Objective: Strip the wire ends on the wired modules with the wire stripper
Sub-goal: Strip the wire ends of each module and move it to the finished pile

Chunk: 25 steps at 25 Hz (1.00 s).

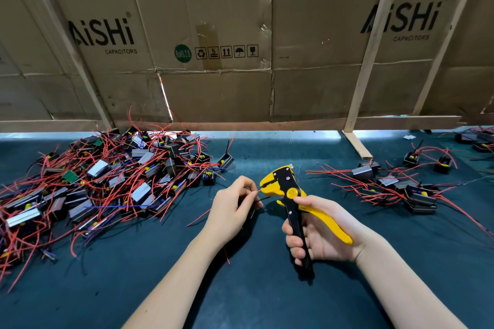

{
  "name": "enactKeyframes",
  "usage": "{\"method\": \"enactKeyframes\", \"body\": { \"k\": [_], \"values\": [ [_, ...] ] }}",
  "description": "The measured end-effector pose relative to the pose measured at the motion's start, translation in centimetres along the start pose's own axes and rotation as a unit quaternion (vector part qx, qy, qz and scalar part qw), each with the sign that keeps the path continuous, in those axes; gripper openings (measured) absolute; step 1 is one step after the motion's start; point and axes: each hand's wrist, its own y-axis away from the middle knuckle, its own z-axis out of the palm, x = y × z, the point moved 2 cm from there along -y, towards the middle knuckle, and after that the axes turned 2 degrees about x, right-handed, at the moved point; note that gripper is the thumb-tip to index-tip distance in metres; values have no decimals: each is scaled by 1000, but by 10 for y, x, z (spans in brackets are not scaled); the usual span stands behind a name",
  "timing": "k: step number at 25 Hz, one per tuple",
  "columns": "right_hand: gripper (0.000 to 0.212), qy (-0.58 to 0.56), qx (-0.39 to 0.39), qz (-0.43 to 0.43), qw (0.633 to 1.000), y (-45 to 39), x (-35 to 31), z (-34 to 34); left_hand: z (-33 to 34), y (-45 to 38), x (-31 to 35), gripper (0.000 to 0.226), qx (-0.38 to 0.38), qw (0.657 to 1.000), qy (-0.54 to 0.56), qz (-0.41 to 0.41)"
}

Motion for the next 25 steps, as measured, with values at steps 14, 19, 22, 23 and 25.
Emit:
{"method": "enactKeyframes", "body": {
  "k": [14,19,22,23,25],
  "values": [
    [55,-12,101,-25,995,-1,-3,-1,-2,1,0,10,-12,999,25,-19],
    [55,-42,53,-41,997,0,1,-1,-3,1,0,7,-22,999,36,-23],
    [50,-68,40,-47,996,1,3,1,-3,0,0,6,-28,1000,14,0],
    [49,-79,50,-49,994,0,3,1,-4,0,-1,6,-29,1000,11,3],
    [48,-104,69,-50,991,0,1,-1,-4,-1,-2,8,-25,999,19,-7]
  ]
}}
